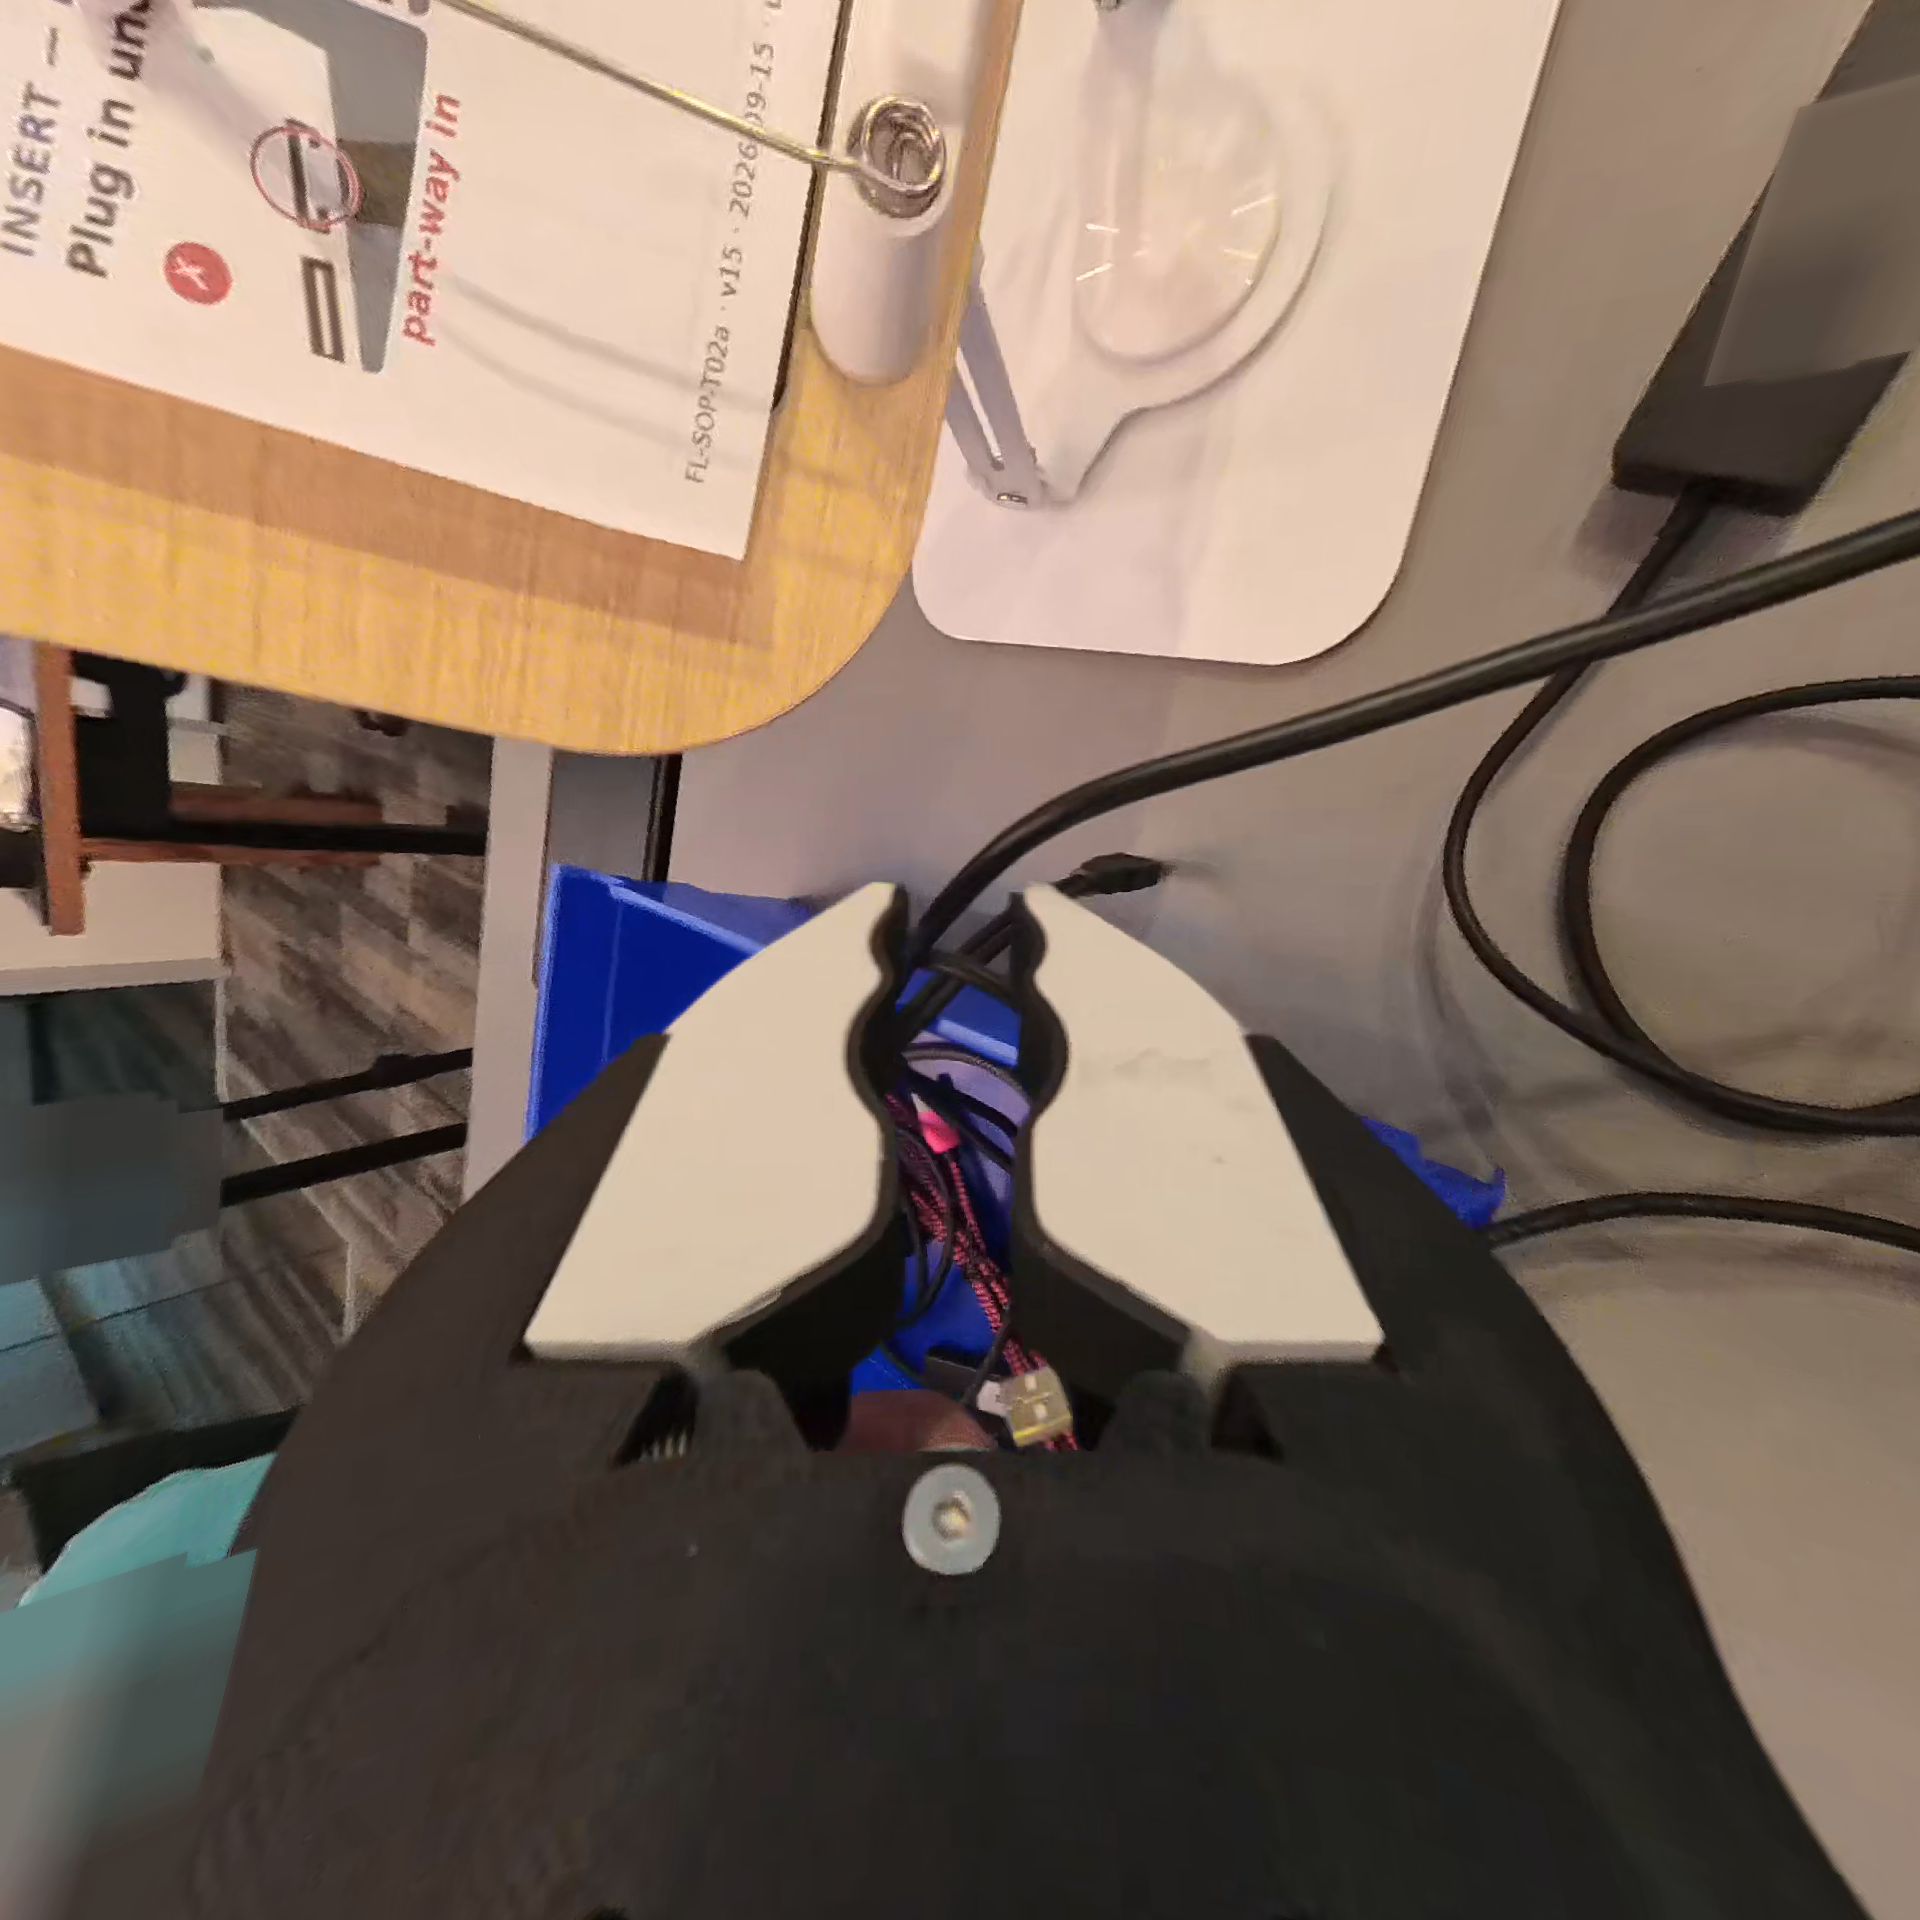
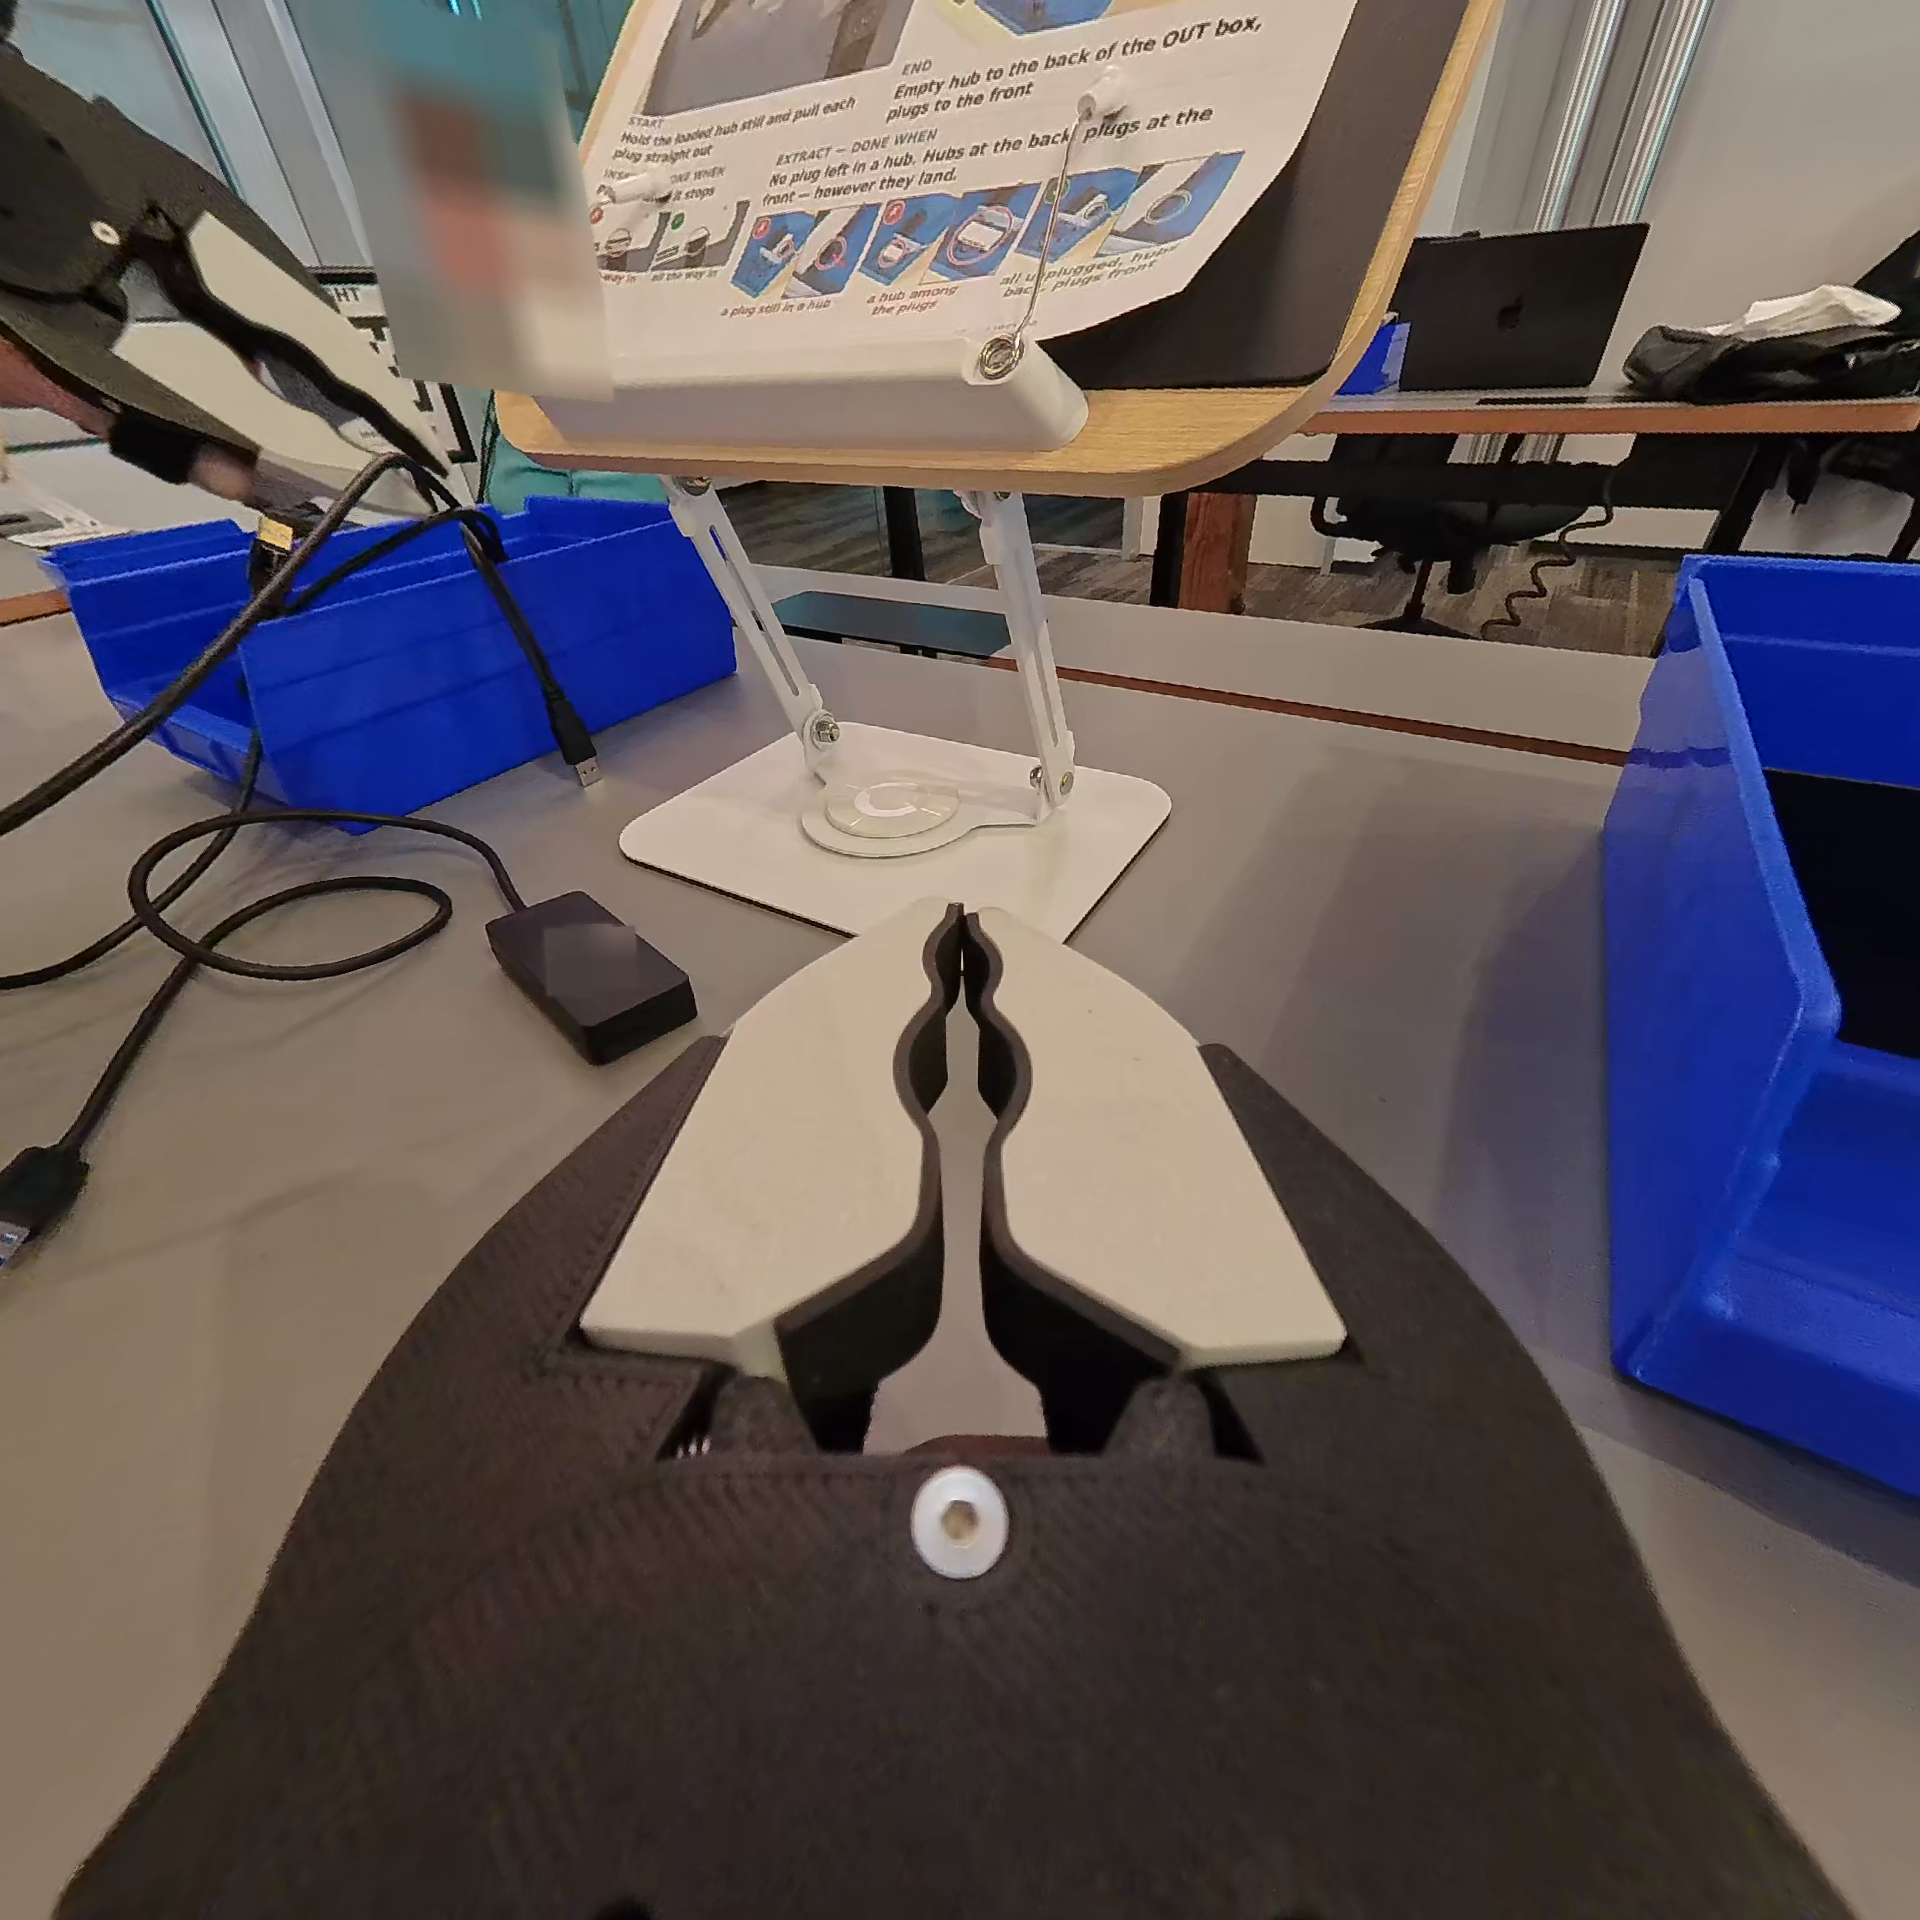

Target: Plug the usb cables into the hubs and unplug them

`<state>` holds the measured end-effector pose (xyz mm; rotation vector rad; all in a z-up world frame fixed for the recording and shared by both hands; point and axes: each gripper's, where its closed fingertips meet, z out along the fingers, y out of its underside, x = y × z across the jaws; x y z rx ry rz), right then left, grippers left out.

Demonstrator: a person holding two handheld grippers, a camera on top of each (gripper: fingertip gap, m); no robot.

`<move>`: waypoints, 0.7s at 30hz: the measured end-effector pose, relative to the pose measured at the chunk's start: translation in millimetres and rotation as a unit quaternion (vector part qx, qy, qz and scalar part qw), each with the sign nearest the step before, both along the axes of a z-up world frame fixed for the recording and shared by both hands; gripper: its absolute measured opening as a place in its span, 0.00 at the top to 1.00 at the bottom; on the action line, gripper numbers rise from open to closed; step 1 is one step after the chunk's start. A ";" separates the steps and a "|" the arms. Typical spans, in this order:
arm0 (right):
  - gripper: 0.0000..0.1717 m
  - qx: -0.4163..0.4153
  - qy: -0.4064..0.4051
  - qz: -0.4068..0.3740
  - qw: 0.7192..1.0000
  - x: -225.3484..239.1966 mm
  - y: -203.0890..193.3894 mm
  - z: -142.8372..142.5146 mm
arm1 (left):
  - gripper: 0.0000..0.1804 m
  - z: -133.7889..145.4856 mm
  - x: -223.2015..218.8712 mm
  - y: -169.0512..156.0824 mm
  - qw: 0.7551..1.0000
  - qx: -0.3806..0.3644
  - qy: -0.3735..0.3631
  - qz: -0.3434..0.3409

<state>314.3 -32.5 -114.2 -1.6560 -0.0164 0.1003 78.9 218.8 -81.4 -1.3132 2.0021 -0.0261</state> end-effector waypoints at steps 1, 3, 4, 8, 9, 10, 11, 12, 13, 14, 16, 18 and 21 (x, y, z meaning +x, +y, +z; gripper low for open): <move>1.00 0.000 0.001 0.000 1.000 0.0 -0.1 0.1 | 0.95 1.1 1.8 2.5 1.000 0.014 -0.002 -0.002; 1.00 0.001 0.001 0.001 1.000 -0.1 -0.2 0.4 | 0.96 2.6 1.5 2.1 1.000 0.013 -0.004 -0.010; 1.00 0.001 0.001 0.001 1.000 -0.3 -0.3 0.3 | 0.96 6.8 -1.5 4.3 1.000 0.011 -0.008 -0.008; 1.00 0.002 0.003 0.003 1.000 -0.7 -0.2 0.5 | 0.83 28.7 -24.7 27.5 1.000 0.009 -0.022 0.002; 1.00 0.001 0.003 0.002 1.000 -0.6 -0.1 0.3 | 0.73 29.2 -31.0 32.2 1.000 -0.015 -0.019 0.006; 1.00 0.001 0.002 0.002 1.000 -0.5 0.0 0.2 | 0.72 28.8 -36.2 38.0 0.999 -0.031 -0.014 0.012; 1.00 0.001 0.002 0.002 1.000 -0.5 0.2 0.0 | 0.73 27.1 -39.5 47.0 1.000 -0.019 -0.005 0.014; 1.00 0.000 0.002 0.001 1.000 -0.3 0.4 -0.2 | 0.78 18.6 -43.0 52.7 1.000 -0.014 0.022 0.010; 1.00 -0.001 0.001 0.001 1.000 -0.1 0.8 -0.5 | 0.81 7.5 -45.1 58.1 0.998 -0.011 0.054 0.008; 1.00 -0.002 0.001 0.000 1.000 -0.1 1.0 -0.8 | 0.85 -4.1 -46.6 64.0 0.996 -0.003 0.089 0.007; 1.00 -0.002 -0.001 -0.002 1.000 0.5 1.0 -1.0 | 0.87 -27.3 -47.8 69.2 0.988 -0.001 0.152 0.001; 1.00 -0.003 0.000 -0.003 1.000 1.1 1.0 -1.0 | 0.93 -43.1 -46.6 77.0 0.983 0.011 0.182 -0.001; 1.00 -0.003 -0.001 -0.003 1.000 1.4 0.8 -1.1 | 0.98 -46.8 -45.6 86.1 0.981 0.048 0.188 -0.008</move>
